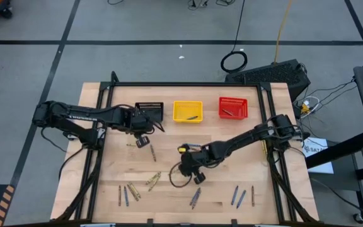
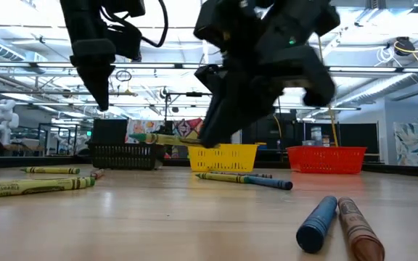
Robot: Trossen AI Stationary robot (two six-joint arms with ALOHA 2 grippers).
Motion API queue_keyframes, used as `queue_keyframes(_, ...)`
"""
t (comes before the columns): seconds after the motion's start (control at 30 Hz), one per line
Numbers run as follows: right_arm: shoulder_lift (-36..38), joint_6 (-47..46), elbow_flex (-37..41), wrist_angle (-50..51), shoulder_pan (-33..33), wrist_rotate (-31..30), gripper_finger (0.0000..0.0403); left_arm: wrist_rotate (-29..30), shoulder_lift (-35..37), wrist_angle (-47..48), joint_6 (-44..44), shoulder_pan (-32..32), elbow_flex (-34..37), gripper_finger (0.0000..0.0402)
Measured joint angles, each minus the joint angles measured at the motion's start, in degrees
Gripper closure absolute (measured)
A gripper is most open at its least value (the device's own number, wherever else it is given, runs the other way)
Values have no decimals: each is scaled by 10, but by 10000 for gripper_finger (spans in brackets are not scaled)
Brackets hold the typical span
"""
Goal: Sort crayons
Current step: Put the green crayon into the black bin
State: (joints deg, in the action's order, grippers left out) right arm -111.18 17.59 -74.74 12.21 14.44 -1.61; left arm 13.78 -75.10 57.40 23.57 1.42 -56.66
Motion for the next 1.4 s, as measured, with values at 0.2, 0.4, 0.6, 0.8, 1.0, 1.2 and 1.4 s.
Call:
queue_keyframes(0.2,0,-4,0,-40,-45,0,403,16,41,26,0,21,0,358)
queue_keyframes(0.4,0,-4,0,-84,-99,1,403,18,87,34,0,43,0,358)
queue_keyframes(0.6,0,-3,0,-153,-152,-2,403,18,109,36,-4,47,0,358)
queue_keyframes(0.8,0,-4,-1,-227,-195,1,403,18,112,37,-17,46,0,358)
queue_keyframes(1.0,-1,-20,-1,-276,-230,12,403,18,112,36,-20,46,0,358)
queue_keyframes(1.2,-21,-67,-1,-333,-259,48,403,28,112,29,-16,46,0,358)
queue_keyframes(1.4,-28,-107,-1,-354,-273,50,403,29,112,26,-16,46,0,358)
